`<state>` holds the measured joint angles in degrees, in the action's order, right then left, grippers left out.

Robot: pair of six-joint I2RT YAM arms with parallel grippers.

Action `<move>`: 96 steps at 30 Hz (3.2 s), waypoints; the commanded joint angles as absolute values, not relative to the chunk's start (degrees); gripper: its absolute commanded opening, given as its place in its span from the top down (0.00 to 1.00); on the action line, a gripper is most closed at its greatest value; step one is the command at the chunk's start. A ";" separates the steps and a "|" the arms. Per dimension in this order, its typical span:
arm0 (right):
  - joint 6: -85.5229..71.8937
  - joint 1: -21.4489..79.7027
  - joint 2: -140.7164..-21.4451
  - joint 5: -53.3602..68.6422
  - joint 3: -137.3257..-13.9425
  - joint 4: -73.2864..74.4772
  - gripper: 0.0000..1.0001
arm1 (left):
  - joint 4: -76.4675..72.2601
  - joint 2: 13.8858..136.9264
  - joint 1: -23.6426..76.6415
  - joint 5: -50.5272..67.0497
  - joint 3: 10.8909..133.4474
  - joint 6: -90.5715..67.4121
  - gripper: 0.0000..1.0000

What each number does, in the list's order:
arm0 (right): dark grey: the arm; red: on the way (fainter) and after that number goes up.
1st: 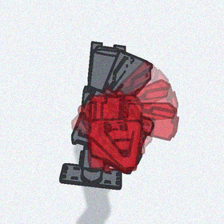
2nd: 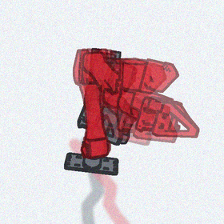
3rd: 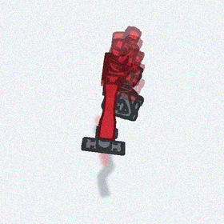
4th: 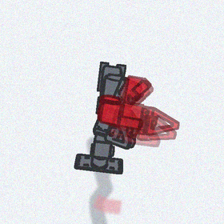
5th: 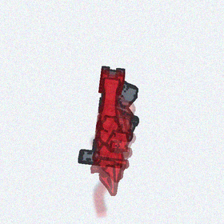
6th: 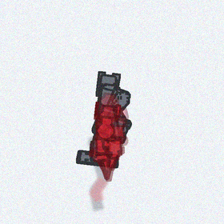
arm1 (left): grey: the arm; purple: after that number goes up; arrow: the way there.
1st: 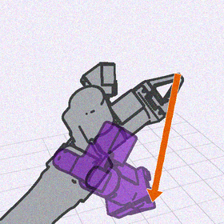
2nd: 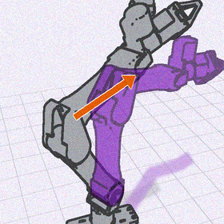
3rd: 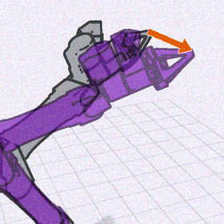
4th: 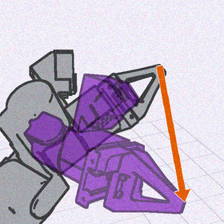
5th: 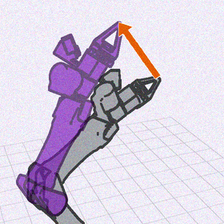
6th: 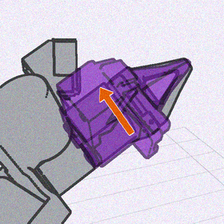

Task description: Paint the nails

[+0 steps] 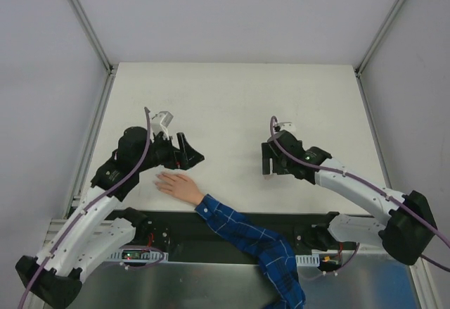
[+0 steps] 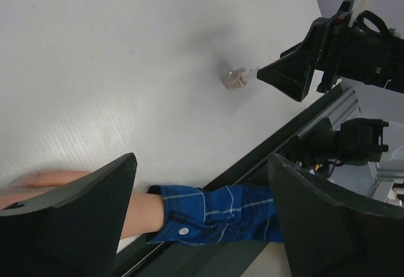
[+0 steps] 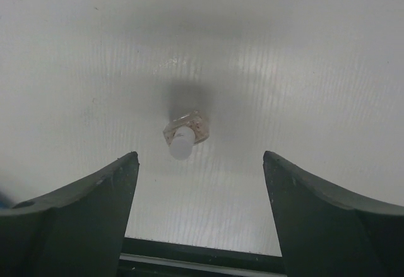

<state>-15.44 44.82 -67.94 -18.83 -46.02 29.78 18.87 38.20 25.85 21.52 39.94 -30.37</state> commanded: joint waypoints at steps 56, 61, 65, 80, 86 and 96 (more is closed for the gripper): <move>-14.24 9.84 -20.92 -8.44 -39.11 45.18 0.11 | 24.26 119.18 63.81 -3.08 95.71 -15.65 0.64; -13.27 9.84 -22.06 -6.07 -39.02 44.65 0.11 | 24.35 119.36 63.98 -2.20 96.06 -15.29 0.89; -11.52 9.84 -23.90 -2.91 -39.29 44.12 0.07 | 24.43 117.00 63.81 -0.88 94.49 -14.86 1.00; 1.40 20.17 -31.28 47.29 -36.74 18.82 0.00 | 25.14 80.52 47.91 35.85 72.69 -14.67 1.00; 1.32 37.32 -41.47 44.48 -40.06 6.25 0.09 | 25.14 71.99 45.35 42.63 69.61 -17.75 1.00; 0.88 46.31 -48.25 40.61 -41.04 -6.67 0.27 | 24.96 63.73 45.09 43.42 65.92 -20.48 1.00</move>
<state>0.47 43.59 -47.70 40.91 -38.33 3.53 25.85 67.42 45.65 40.77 66.89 -18.50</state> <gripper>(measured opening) 0.763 0.124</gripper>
